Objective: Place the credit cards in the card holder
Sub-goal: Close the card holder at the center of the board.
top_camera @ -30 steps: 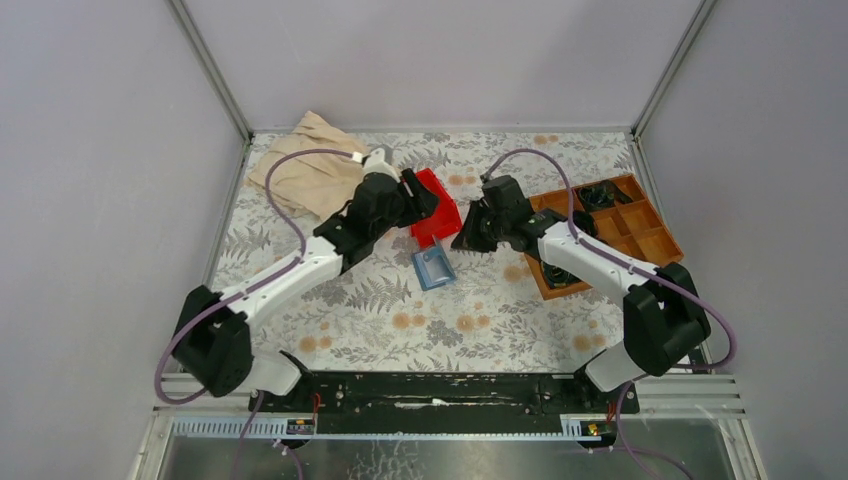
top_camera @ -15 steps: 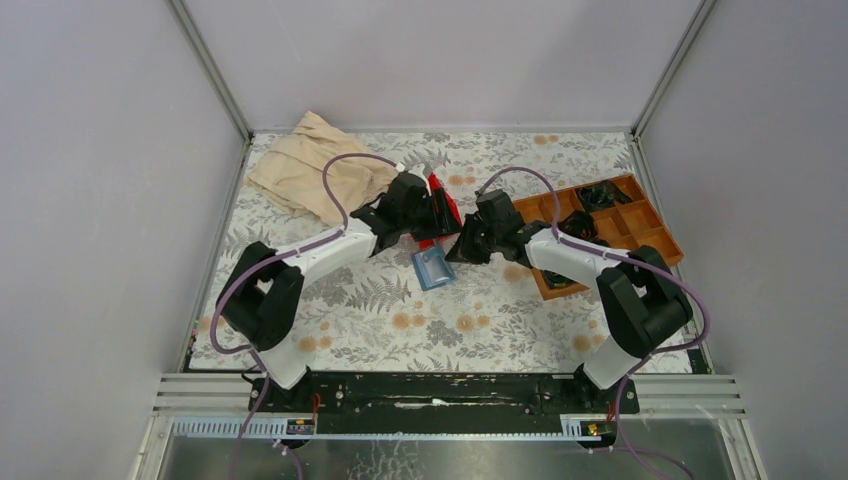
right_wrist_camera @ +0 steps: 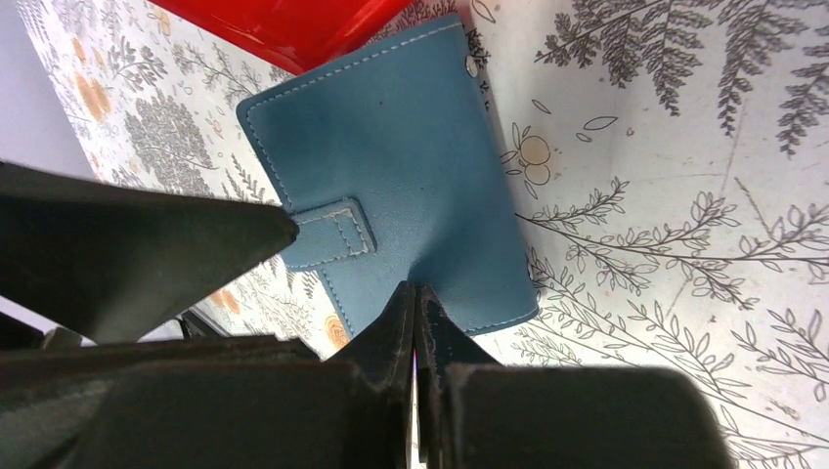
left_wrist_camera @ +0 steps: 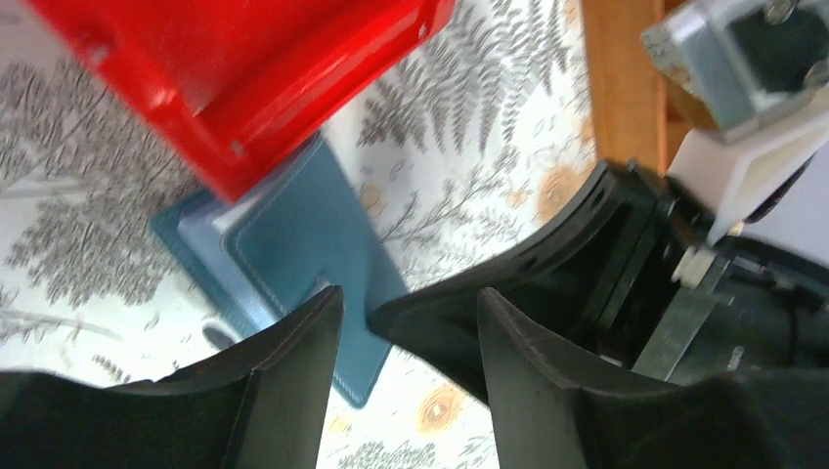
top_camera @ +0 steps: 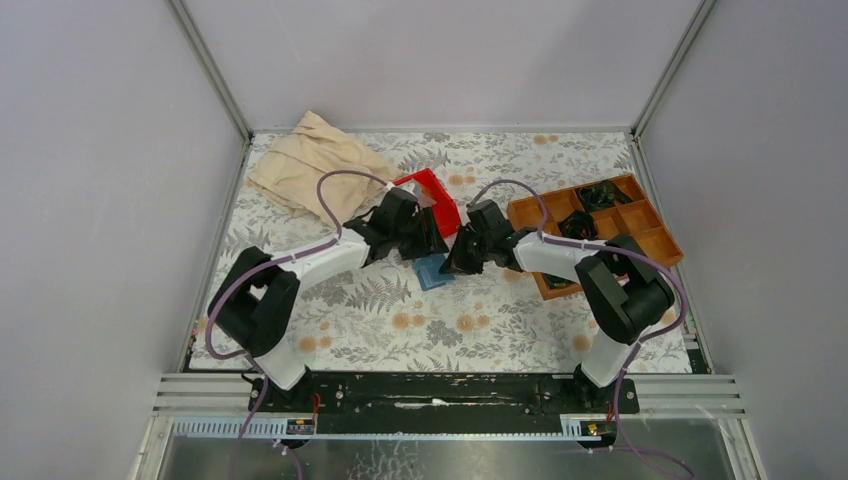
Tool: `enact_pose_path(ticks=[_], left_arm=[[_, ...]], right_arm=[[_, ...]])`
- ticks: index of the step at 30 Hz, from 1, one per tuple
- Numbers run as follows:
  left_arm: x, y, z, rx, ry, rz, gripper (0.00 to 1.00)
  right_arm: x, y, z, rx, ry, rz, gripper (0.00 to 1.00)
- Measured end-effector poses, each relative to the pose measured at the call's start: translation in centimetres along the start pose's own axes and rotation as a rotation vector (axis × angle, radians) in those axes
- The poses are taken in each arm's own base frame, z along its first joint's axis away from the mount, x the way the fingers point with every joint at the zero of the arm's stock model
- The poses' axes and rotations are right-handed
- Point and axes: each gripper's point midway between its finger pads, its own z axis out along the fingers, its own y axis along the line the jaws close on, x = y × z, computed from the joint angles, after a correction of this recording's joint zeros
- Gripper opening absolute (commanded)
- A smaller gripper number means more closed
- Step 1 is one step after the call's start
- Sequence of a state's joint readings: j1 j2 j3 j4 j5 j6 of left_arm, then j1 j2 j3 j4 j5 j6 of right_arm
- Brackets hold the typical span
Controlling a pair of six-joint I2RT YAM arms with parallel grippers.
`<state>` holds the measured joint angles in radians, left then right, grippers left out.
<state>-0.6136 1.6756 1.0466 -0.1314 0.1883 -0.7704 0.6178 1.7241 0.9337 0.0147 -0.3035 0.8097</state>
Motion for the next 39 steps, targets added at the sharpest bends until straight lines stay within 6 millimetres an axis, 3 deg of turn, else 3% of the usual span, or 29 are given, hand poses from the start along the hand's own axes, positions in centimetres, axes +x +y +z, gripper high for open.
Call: enact_pose_path(ticks=[9, 18, 30, 39], left_arm=[[3.9, 3.4, -2.5, -0.060, 0.038, -0.025, 0.60], [6.1, 6.0, -2.2, -0.125, 0.075, -0.047, 0.60], [5.9, 7.8, -2.0, -0.222, 0.043, -0.047, 0.64], [2.1, 5.5, -2.4, -0.222, -0.079, -0.011, 0.63]], right_arm=[[0.8, -0.4, 1.2, 0.008, 0.026, -0.005, 0.01], [1.0, -0.8, 1.3, 0.018, 0.034, -0.014, 0.02], [1.3, -1.3, 1.6, 0.048, 0.062, -0.030, 0.03], [1.3, -1.3, 1.7, 0.049, 0.066, -0.035, 0.03]])
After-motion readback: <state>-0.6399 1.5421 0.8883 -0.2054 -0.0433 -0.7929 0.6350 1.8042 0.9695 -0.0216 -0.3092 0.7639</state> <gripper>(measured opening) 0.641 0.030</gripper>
